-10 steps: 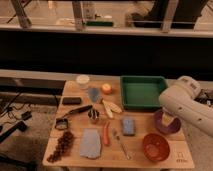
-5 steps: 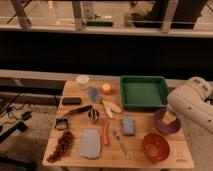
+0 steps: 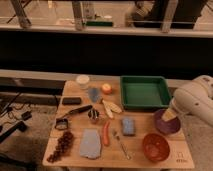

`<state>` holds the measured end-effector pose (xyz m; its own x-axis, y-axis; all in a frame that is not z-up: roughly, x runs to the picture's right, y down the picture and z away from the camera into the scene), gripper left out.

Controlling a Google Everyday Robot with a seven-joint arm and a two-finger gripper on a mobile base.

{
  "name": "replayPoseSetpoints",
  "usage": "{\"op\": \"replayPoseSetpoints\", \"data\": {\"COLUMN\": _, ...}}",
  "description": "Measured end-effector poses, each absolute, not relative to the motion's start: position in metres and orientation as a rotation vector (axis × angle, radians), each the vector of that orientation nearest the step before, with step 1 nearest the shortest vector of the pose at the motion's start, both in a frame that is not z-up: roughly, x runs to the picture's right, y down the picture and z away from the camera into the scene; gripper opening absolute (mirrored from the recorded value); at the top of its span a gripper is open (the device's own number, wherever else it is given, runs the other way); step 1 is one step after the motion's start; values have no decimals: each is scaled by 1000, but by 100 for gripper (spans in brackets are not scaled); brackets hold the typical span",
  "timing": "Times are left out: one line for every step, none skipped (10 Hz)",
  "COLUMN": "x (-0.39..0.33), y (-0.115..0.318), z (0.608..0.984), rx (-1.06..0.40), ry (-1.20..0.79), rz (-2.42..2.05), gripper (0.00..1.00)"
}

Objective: Place sponge in paper cup

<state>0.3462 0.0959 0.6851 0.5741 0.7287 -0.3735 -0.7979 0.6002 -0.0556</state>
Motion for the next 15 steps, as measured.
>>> {"op": "replayPoseSetpoints", "data": {"x": 348, "y": 96, "z": 686, "rx": -231, "ry": 337, "rz": 937, "gripper": 80}}
{"op": "replayPoseSetpoints", "data": {"x": 348, "y": 95, "z": 687, "rx": -232, "ry": 339, "rz": 955, "gripper": 80}}
{"op": "replayPoseSetpoints", "data": {"x": 349, "y": 94, "z": 687, "rx": -231, "ry": 340, "rz": 983, "gripper": 80}}
{"op": "replayPoseSetpoints", "data": {"x": 352, "y": 94, "z": 687, "rx": -231, "ry": 346, "rz": 1017, "gripper": 80}}
{"op": "replayPoseSetpoints", "data": {"x": 353, "y": 94, "z": 687, "rx": -231, "ry": 350, "rz": 1042, "gripper": 80}}
{"op": "replayPoseSetpoints", "data": {"x": 354, "y": 93, "z": 686, "rx": -229, "ry": 344, "rz": 1063, "gripper": 80}}
{"op": "replayPoseSetpoints", "data": {"x": 358, "y": 93, "z": 685, "rx": -219, "ry": 333, "rz": 1097, "gripper": 80}}
{"op": "replayPoseSetpoints", "data": {"x": 359, "y": 93, "z": 684, "rx": -213, "ry": 325, "rz": 1113, "gripper": 80}}
{"op": "replayPoseSetpoints", "data": {"x": 360, "y": 93, "z": 684, "rx": -210, "ry": 316, "rz": 1131, "gripper": 80}}
{"op": "replayPoseSetpoints", "data": {"x": 359, "y": 92, "z": 685, "rx": -205, "ry": 305, "rz": 1154, "gripper": 80}}
{"op": "replayPoseSetpoints", "data": {"x": 361, "y": 91, "z": 685, "rx": -200, "ry": 300, "rz": 1188, "gripper": 80}}
{"op": "replayPoseSetpoints", "data": {"x": 363, "y": 92, "z": 684, "rx": -200, "ry": 301, "rz": 1213, "gripper": 80}}
{"op": "replayPoseSetpoints", "data": {"x": 365, "y": 92, "z": 686, "rx": -208, "ry": 309, "rz": 1257, "gripper": 80}}
{"op": "replayPoseSetpoints", "data": {"x": 365, "y": 92, "z": 687, "rx": -217, "ry": 316, "rz": 1287, "gripper": 80}}
{"op": "replayPoseSetpoints", "data": {"x": 366, "y": 92, "z": 689, "rx": -227, "ry": 319, "rz": 1310, "gripper": 80}}
